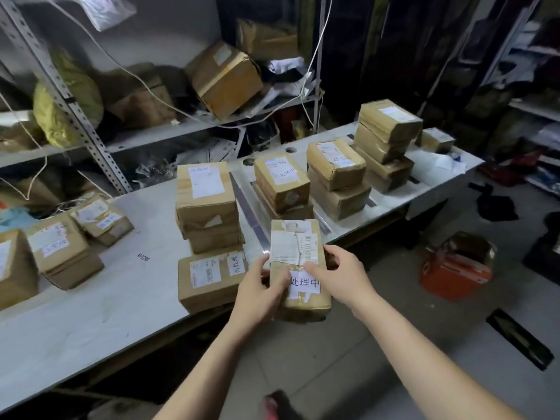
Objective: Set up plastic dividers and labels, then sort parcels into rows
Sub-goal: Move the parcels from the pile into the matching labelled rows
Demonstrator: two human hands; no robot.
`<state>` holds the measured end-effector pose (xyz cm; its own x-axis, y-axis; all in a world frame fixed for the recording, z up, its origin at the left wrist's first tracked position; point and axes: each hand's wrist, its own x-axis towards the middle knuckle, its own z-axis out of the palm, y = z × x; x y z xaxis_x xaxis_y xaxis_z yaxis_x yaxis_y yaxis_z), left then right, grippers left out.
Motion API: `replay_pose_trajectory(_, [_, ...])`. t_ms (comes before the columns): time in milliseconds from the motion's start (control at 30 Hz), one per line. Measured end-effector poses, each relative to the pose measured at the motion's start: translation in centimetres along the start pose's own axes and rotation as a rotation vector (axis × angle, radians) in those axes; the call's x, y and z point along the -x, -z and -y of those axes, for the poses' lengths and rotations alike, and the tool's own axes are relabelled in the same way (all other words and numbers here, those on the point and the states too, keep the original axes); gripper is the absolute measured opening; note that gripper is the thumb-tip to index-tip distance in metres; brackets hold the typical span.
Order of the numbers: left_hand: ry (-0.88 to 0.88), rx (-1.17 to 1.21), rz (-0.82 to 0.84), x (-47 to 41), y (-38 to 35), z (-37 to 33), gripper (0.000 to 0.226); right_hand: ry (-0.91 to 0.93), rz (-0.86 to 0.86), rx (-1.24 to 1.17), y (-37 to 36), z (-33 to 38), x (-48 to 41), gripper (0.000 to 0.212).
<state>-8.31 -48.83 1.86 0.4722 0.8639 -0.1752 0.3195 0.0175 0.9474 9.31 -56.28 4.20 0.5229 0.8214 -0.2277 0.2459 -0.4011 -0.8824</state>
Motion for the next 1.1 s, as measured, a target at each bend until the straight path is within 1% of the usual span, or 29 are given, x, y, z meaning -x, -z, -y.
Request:
replay_pose_trajectory(33, [0.016, 0.004, 0.002, -0.8, -0.8, 0.0, 0.045, -0.011, 0.005, -0.007, 0.5, -0.4, -0.8, 0.023])
replay_pose_trajectory(67, [0.02, 0.002, 0.003, -1.6, -1.5, -0.1, 0.046, -0.019, 0.007, -0.013, 1.1, -0.7, -1.8, 0.023])
replay_pose_trajectory(133, [0.008, -0.02, 0.005, -3.4, -2.8, -0.5, 0.038, -0.03, 0.007, -0.02, 2.0, -1.0, -3.8, 0.023])
replay_pose_trajectory(233, [-0.023, -0.052, -0.003, -6.9, -4.7, -1.2, 0.039, -0.041, 0.0, 0.004, 3.6, -1.0, -7.0, 0.023])
replay_pose_trajectory(367, [-0.062, -0.076, -0.013, -11.4, -7.1, -2.4, 0.05, -0.037, -0.056, 0.006, 6.4, -0.3, -11.2, 0.021])
replay_pose_trajectory(467, [-0.07, -0.06, -0.009, -14.4, -8.9, -3.8, 0.059, -0.026, -0.081, 0.011, 9.0, 0.5, -14.0, 0.026])
replay_pose_trajectory(633, [-0.079, -0.044, -0.031, -18.4, -11.7, -6.5, 0.059, -0.029, -0.061, -0.035, 12.9, 1.5, -18.0, 0.034])
replay_pose_trajectory(700, [-0.069, -0.051, -0.032, -19.9, -12.8, -7.5, 0.054, -0.028, -0.04, -0.045, 14.5, 1.4, -20.1, 0.036])
replay_pose_trajectory(800, [-0.052, -0.043, -0.088, -21.9, -14.4, -8.8, 0.049, -0.009, 0.046, -0.072, 16.3, 1.4, -23.3, 0.036])
replay_pose_trajectory(900, [-0.03, -0.051, -0.23, -23.2, -15.2, -10.7, 0.052, 0.017, 0.186, -0.07, 17.0, 2.2, -26.5, 0.033])
replay_pose_trajectory(1000, [-0.027, -0.095, -0.342, -25.0, -14.9, -12.1, 0.047, 0.089, 0.315, -0.057, 16.7, 3.5, -29.8, 0.041])
replay_pose_trajectory(1100, [-0.01, -0.221, -0.429, -27.1, -13.2, -12.8, 0.059, 0.138, 0.427, -0.052, 15.4, 5.5, -32.3, 0.045])
